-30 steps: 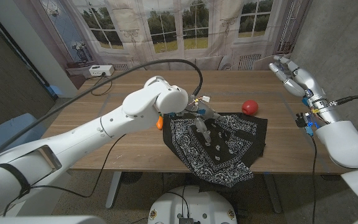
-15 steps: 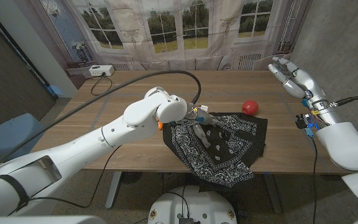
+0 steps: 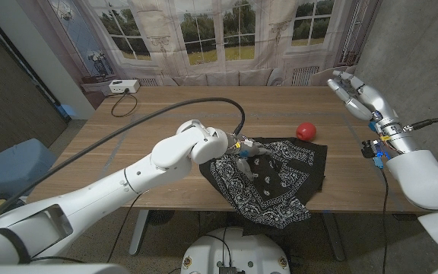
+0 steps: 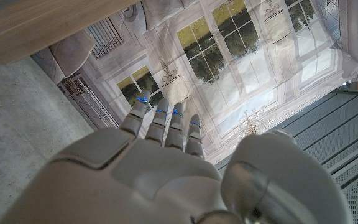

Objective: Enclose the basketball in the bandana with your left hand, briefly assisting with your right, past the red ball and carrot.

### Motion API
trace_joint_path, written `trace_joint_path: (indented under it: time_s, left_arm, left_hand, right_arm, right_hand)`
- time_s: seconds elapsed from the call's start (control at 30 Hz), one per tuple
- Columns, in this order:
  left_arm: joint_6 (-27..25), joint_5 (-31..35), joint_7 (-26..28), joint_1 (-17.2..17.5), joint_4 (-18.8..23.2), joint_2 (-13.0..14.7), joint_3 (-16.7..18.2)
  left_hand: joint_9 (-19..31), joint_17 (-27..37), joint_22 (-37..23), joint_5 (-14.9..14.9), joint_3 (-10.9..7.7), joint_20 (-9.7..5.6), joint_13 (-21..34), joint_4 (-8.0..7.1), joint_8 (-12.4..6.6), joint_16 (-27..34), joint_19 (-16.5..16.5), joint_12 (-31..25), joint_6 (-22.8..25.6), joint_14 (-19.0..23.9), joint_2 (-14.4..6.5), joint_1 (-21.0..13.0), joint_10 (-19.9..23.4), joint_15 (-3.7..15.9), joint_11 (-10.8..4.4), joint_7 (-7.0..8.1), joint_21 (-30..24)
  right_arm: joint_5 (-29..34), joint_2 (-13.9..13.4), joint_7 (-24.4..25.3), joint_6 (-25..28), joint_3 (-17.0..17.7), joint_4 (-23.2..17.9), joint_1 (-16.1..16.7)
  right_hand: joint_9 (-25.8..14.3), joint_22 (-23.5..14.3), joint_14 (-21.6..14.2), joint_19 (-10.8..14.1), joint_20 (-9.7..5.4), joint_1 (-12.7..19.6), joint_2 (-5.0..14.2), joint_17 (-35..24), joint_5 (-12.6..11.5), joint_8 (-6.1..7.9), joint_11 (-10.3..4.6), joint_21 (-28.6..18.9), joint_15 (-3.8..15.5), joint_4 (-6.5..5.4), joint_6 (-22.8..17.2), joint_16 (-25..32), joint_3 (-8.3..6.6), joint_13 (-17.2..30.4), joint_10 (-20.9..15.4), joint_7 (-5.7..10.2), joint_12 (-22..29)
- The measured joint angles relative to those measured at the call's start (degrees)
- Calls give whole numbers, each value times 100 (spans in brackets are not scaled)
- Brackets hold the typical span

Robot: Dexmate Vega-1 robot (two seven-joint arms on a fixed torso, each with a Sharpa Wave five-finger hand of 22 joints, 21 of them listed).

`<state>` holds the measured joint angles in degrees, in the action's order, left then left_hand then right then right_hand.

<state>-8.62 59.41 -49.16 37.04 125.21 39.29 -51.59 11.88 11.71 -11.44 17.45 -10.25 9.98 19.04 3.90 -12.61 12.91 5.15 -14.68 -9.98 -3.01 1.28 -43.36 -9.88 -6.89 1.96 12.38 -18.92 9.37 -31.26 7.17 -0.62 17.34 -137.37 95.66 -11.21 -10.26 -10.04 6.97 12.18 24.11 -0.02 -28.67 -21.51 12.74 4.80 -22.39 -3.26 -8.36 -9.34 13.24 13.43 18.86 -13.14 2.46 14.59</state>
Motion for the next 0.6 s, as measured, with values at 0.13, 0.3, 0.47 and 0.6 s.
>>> trace_joint_path:
  time_s: [0.13, 0.3, 0.47, 0.6]
  left_arm:
    - [22, 59, 334, 187, -95, -17, 80]
    - [35, -91, 692, 404, -296, -62, 218]
    - [40, -378, 1012, 523, -514, -116, 313]
    - [42, -649, 1469, 620, -701, -157, 372]
  left_hand:
    - [28, -35, 26, -120, -34, -85, 0, 129, -161, 42, 475, -171, 0, 463, -96, -231, 21, 236, -137, 0, -150]
    - [7, -53, 53, -363, -110, -372, -39, 269, -411, 47, 1168, -437, 679, 1093, -271, -466, 593, 440, -219, -27, -333]
    - [-44, -65, 98, -603, -247, -619, -142, 422, -590, 109, 2073, -661, 1234, 1775, -456, -776, 1175, 699, -218, -66, -575]
    - [-54, -86, 121, -690, -347, -844, -226, 527, -772, 178, 2758, -841, 1658, 2283, -454, -881, 1704, 770, -257, 10, -750]
  right_arm:
    - [45, 18, 22, 36, -14, -28, 11]
    - [109, 21, 46, 96, -42, -49, 1]
    - [155, 11, 54, 174, -80, -68, -37]
    - [187, -5, 66, 240, -110, -87, -65]
  right_hand:
    - [0, 0, 0, 0, 0, 0, 0, 0, 0, 0, 0, 45, 0, 11, -50, 0, 11, 0, 0, 10, 0]
    - [0, 0, 0, 0, 0, -3, 4, 27, 0, 0, -20, 45, 0, 16, -50, 0, 16, 0, -20, 10, 0]
    - [0, 0, 1, 0, 0, -15, 15, 27, 0, 0, 10, 45, -1, 16, -50, 0, 16, 0, -72, 10, 0]
    - [0, 0, 1, 0, 0, -22, 22, 44, 0, 0, 10, 45, -1, 16, -50, 0, 16, -13, -71, 10, 0]
